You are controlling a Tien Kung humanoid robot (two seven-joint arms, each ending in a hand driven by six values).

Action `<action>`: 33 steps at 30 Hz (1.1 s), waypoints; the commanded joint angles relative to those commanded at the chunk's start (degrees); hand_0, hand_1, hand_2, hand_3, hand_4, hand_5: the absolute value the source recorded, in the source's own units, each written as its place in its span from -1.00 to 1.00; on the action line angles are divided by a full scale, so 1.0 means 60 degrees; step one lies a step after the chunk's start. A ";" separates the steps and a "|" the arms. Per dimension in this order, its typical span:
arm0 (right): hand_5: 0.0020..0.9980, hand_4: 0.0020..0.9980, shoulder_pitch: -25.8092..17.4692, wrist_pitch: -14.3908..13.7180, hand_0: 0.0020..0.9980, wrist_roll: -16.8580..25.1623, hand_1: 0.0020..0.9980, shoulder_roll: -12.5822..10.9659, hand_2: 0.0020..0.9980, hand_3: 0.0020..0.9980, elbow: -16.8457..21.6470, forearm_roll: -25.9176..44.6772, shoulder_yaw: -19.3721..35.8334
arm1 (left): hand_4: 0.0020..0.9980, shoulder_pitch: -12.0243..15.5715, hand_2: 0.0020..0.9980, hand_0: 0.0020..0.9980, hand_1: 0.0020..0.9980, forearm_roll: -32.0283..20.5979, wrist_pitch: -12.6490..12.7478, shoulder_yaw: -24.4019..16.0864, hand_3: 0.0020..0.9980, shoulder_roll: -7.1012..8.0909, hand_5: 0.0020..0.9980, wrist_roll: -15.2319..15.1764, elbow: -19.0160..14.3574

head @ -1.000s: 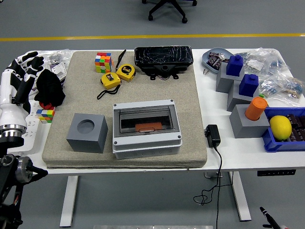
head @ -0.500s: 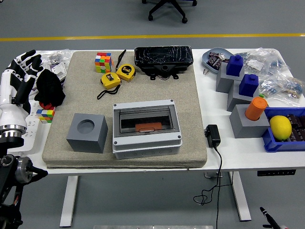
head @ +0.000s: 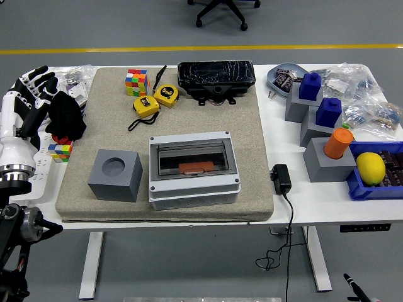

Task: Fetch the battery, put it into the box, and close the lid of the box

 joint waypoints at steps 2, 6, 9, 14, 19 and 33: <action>1.00 1.00 0.0001 0.0000 0.88 0.0000 0.59 -0.0001 0.48 0.56 0.0000 -0.0008 0.0005 | 1.00 -0.0002 0.47 0.43 0.56 0.0007 -0.0001 -0.0002 0.43 0.0000 0.11 0.0004 -0.0001; 1.00 1.00 0.0008 -0.0003 0.88 0.0002 0.59 -0.0003 0.48 0.56 0.0000 -0.0007 0.0012 | 1.00 -0.0006 0.47 0.52 0.58 0.0014 -0.0007 0.0006 0.43 0.0003 0.09 0.0009 -0.0003; 1.00 1.00 0.0016 -0.0005 0.88 0.0006 0.59 -0.0005 0.48 0.56 0.0000 -0.0003 0.0018 | 1.00 -0.0009 0.47 0.52 0.58 0.0031 -0.0001 0.0011 0.43 0.0003 0.09 0.0014 -0.0006; 1.00 1.00 0.0009 -0.0008 0.88 0.0007 0.59 -0.0001 0.48 0.56 0.0000 -0.0017 0.0036 | 1.00 -0.0005 0.47 0.55 0.59 0.0044 0.0001 0.0010 0.42 0.0009 0.08 0.0018 -0.0003; 1.00 1.00 0.0003 -0.0006 0.88 0.0008 0.59 -0.0002 0.48 0.56 0.0000 -0.0008 0.0028 | 1.00 -0.0006 0.47 0.57 0.59 0.0053 0.0005 0.0002 0.42 0.0016 0.08 0.0021 0.0006; 1.00 1.00 0.0023 -0.0009 0.88 0.0009 0.59 -0.0010 0.48 0.56 0.0000 0.0016 0.0014 | 1.00 -0.0025 0.48 0.61 0.60 0.0066 0.0016 0.0000 0.42 0.0025 0.08 0.0039 0.0004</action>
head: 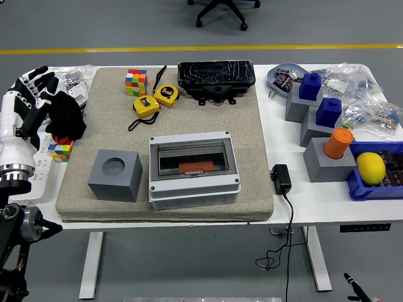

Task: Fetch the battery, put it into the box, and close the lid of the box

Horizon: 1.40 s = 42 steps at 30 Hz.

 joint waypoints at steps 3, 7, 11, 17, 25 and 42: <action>1.00 1.00 0.0000 -0.0002 0.88 0.0003 0.59 -0.0002 0.48 0.56 0.0000 0.0000 0.0003 | 1.00 -0.0001 0.47 0.61 0.60 0.0004 0.0004 0.0000 0.42 0.0003 0.08 0.0001 -0.0004; 1.00 1.00 0.0002 -0.0003 0.88 0.0005 0.59 -0.0005 0.48 0.56 0.0000 0.0013 -0.0008 | 1.00 -0.0004 0.47 0.61 0.60 0.0006 0.0009 -0.0001 0.42 0.0006 0.08 0.0001 -0.0005; 1.00 1.00 0.0005 -0.0005 0.88 0.0001 0.59 -0.0008 0.48 0.56 0.0000 0.0021 -0.0023 | 1.00 -0.0013 0.47 0.62 0.60 0.0008 0.0011 -0.0004 0.42 0.0006 0.07 0.0004 0.0000; 1.00 1.00 0.0008 -0.0009 0.88 0.0000 0.59 -0.0010 0.48 0.56 0.0000 0.0031 -0.0026 | 1.00 -0.0025 0.47 0.62 0.60 0.0006 0.0013 -0.0007 0.43 0.0012 0.07 0.0004 0.0005; 1.00 1.00 0.0005 -0.0009 0.89 0.0004 0.59 -0.0011 0.48 0.56 0.0000 0.0036 -0.0031 | 1.00 -0.0020 0.48 0.62 0.61 0.0022 0.0017 -0.0011 0.43 0.0013 0.07 0.0016 0.0030; 1.00 1.00 -0.0014 -0.0005 0.89 -0.0037 0.60 -0.0019 0.48 0.56 0.0000 -0.0026 -0.0025 | 1.00 0.0012 0.53 0.69 0.70 0.0147 -0.0076 -0.0005 0.43 0.0015 0.07 0.0236 0.0175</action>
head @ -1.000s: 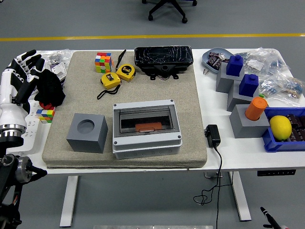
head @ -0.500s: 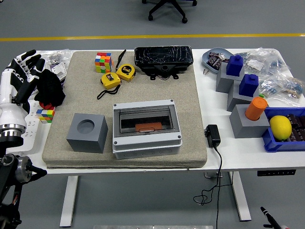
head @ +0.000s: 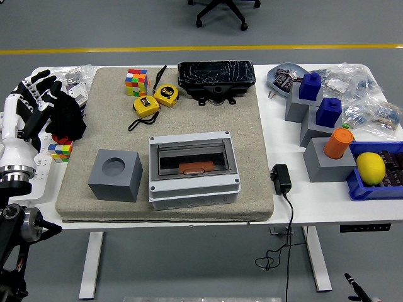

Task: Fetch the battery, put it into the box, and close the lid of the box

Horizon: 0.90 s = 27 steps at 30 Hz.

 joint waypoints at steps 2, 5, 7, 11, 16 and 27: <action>1.00 1.00 -0.0005 0.0002 0.89 -0.0018 0.60 0.0001 0.48 0.56 0.0000 -0.0006 -0.0002 | 1.00 0.0005 0.53 0.69 0.70 0.0044 -0.0027 0.0003 0.43 0.0000 0.07 0.0045 -0.0012; 1.00 1.00 -0.0012 -0.0009 0.90 -0.0016 0.60 0.0003 0.49 0.58 0.0000 -0.0044 0.0021 | 1.00 0.0009 0.57 0.75 0.75 0.0074 -0.0049 0.0016 0.46 0.0010 0.07 0.0084 -0.0020; 1.00 1.00 -0.0009 -0.0022 0.90 -0.0006 0.60 0.0004 0.49 0.58 0.0000 -0.0063 0.0034 | 1.00 0.0015 0.57 0.75 0.75 0.0086 -0.0053 0.0025 0.46 0.0015 0.07 0.0082 -0.0030; 1.00 1.00 -0.0003 -0.0032 0.90 0.0003 0.60 0.0003 0.49 0.58 0.0000 -0.0097 0.0052 | 1.00 0.0011 0.68 0.83 0.86 0.0108 -0.0082 0.0034 0.49 0.0021 0.08 0.0078 -0.0033; 1.00 1.00 0.0004 -0.0022 0.90 0.0014 0.60 -0.0001 0.49 0.57 0.0000 -0.0065 0.0035 | 1.00 0.0004 0.77 0.92 0.96 0.0133 -0.0136 0.0043 0.55 0.0030 0.11 0.0046 -0.0026; 1.00 1.00 -0.0026 -0.0039 0.90 0.0017 0.61 0.0015 0.50 0.57 0.0000 -0.0151 0.0114 | 1.00 0.0013 0.78 1.00 0.99 0.0032 -0.0294 0.0087 0.56 0.0030 0.39 -0.0071 0.0076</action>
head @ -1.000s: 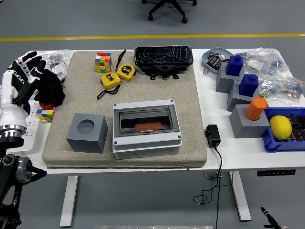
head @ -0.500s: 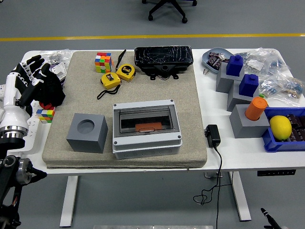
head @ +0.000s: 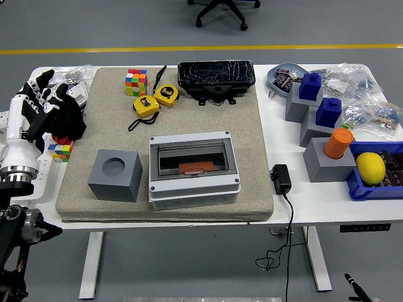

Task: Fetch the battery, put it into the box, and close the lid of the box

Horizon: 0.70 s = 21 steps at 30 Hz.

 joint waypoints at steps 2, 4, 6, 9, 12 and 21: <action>1.00 1.00 -0.0035 -0.0006 0.90 0.0001 0.61 0.0007 0.50 0.57 0.0000 -0.0053 0.0045 | 1.00 0.0020 0.78 1.00 0.99 0.0003 -0.0023 0.0015 0.56 -0.0004 0.39 0.0020 0.0027; 1.00 1.00 -0.0100 -0.0011 0.90 -0.0008 0.61 0.0038 0.50 0.57 0.0000 -0.0180 0.0152 | 1.00 0.0064 0.78 1.00 0.99 -0.0003 -0.0043 0.0036 0.56 -0.0006 0.39 0.0028 0.0041; 1.00 1.00 -0.0089 -0.0043 0.92 0.0015 0.62 0.0068 0.52 0.58 0.0000 -0.0183 0.0178 | 1.00 0.0066 0.90 1.00 1.00 0.0043 -0.0065 0.0022 0.56 -0.0025 0.52 0.0041 0.0035; 1.00 1.00 -0.0077 -0.0048 0.92 0.0035 0.62 0.0080 0.52 0.58 0.0000 -0.0134 0.0139 | 1.00 0.0098 0.90 1.00 1.00 0.0102 -0.0076 -0.0003 0.56 -0.0034 0.52 0.0061 0.0021; 1.00 1.00 -0.0077 -0.0045 0.92 0.0037 0.63 0.0092 0.52 0.58 0.0000 -0.0152 0.0146 | 1.00 0.0103 0.99 1.00 1.00 0.0173 -0.0099 -0.0024 0.55 -0.0027 0.56 0.0105 0.0022; 1.00 1.00 -0.0095 -0.0071 0.95 0.0037 0.64 0.0084 0.52 0.58 0.0000 -0.0297 0.0244 | 1.00 0.0114 1.00 1.00 1.00 0.0246 -0.0126 -0.0056 0.52 -0.0045 0.62 0.0170 0.0021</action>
